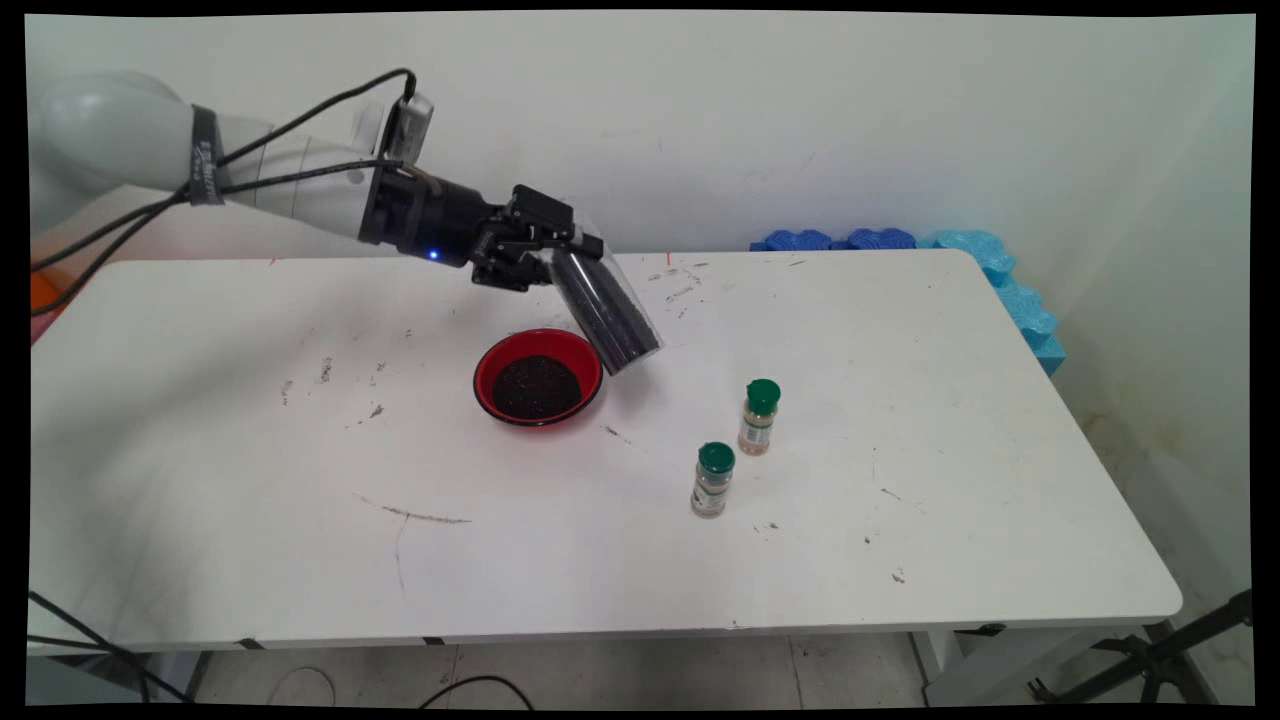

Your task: Pour the black seasoning powder in the red bowl

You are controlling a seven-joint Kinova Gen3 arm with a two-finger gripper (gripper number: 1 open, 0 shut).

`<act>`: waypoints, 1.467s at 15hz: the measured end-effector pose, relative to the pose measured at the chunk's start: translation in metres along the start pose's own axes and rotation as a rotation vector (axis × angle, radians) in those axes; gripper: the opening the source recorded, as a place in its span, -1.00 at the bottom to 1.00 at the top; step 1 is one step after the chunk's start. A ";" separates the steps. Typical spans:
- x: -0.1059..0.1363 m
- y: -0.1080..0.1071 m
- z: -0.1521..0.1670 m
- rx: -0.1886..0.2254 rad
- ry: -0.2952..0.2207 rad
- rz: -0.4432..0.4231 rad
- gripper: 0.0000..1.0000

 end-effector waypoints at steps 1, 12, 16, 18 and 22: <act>0.001 0.002 0.000 -0.001 -0.002 0.025 -1.00; 0.013 0.051 0.003 -0.019 -0.028 0.552 -1.00; 0.015 0.073 0.004 -0.019 -0.049 0.755 -1.00; 0.017 0.083 0.003 -0.013 -0.061 0.853 -1.00; 0.019 0.098 0.002 0.000 -0.092 1.036 -1.00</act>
